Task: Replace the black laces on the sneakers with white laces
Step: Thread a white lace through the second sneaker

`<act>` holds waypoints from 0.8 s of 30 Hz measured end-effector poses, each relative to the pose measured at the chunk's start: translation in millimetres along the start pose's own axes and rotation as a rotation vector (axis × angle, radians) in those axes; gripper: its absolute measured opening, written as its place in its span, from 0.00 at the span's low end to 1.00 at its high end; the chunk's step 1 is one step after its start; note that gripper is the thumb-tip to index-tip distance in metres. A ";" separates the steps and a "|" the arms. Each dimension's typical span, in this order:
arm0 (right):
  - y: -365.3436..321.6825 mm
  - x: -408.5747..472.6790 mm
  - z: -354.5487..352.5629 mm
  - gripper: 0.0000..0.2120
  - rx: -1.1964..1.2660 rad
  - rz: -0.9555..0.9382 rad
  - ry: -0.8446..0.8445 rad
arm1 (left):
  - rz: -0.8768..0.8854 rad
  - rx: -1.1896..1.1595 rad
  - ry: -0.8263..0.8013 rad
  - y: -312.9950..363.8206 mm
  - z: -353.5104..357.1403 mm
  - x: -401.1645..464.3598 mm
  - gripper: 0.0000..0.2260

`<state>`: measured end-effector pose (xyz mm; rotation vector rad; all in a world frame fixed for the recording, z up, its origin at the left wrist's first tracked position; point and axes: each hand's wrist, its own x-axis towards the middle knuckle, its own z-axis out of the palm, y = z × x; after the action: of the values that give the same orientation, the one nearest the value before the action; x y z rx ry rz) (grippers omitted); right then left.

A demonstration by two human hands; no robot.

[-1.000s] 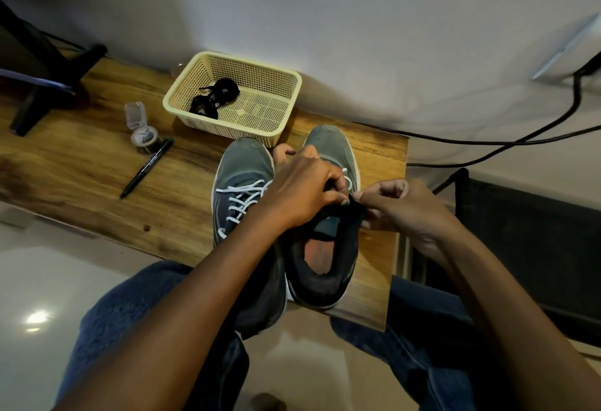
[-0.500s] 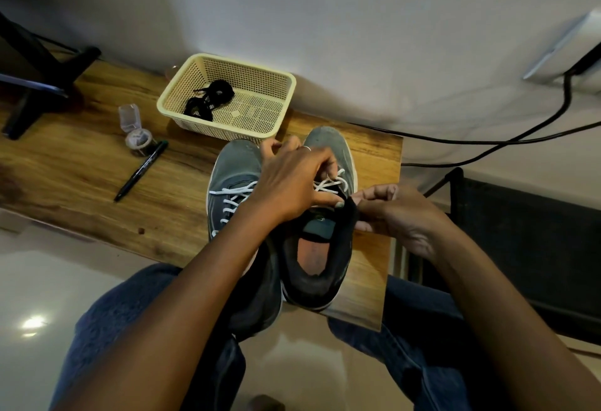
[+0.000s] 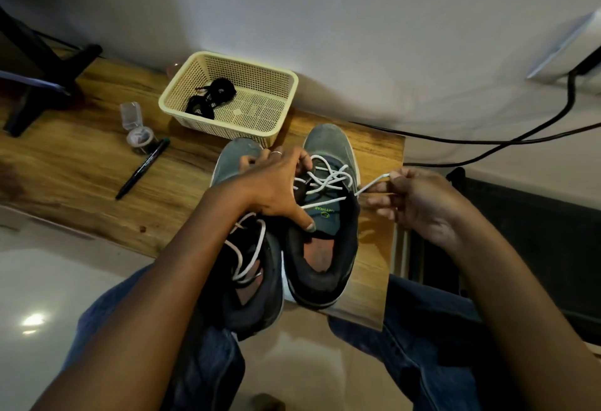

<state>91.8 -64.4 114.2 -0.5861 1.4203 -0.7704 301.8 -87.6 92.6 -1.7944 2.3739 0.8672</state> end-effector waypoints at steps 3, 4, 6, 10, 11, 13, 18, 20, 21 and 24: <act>-5.0 2.5 0.9 0.13 0.148 -0.036 0.007 | -0.023 -0.032 -0.017 -3.4 -1.7 -2.1 0.39; -5.8 3.7 1.1 0.14 0.177 -0.055 0.021 | -0.030 -0.030 -0.026 -4.0 -1.4 -2.1 0.40; -7.0 5.4 2.1 0.14 0.187 -0.117 0.075 | -0.044 -0.033 -0.040 -5.8 -1.3 -1.8 0.41; -10.5 8.4 -0.4 0.14 0.206 -0.274 0.226 | -0.052 -0.059 -0.060 -10.3 -1.2 -2.1 0.37; -12.0 8.8 -3.0 0.13 0.216 -0.318 0.270 | -0.053 -0.053 -0.062 -10.4 -0.9 -3.0 0.36; -14.5 9.6 -9.1 0.11 0.235 -0.400 0.359 | -0.060 -0.035 -0.071 -10.9 -0.8 -4.1 0.35; -18.4 10.0 -19.0 0.05 0.211 -0.604 0.571 | -0.071 -0.024 -0.069 -11.8 -0.8 -3.9 0.31; -19.9 7.7 -19.3 0.05 0.199 -0.657 0.611 | -0.078 -0.044 -0.077 -12.8 -1.3 -3.8 0.31; -20.0 6.8 -18.5 0.05 0.175 -0.668 0.614 | -0.076 -0.064 -0.088 -13.6 -2.0 -4.2 0.31; -18.0 4.8 -12.7 0.04 0.019 -0.649 0.538 | -0.069 -0.187 -0.048 -14.4 -8.7 -6.9 0.30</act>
<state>77.0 -78.4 123.8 -0.8857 1.7206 -1.5410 319.6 -88.0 96.6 -1.8826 2.2541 1.1445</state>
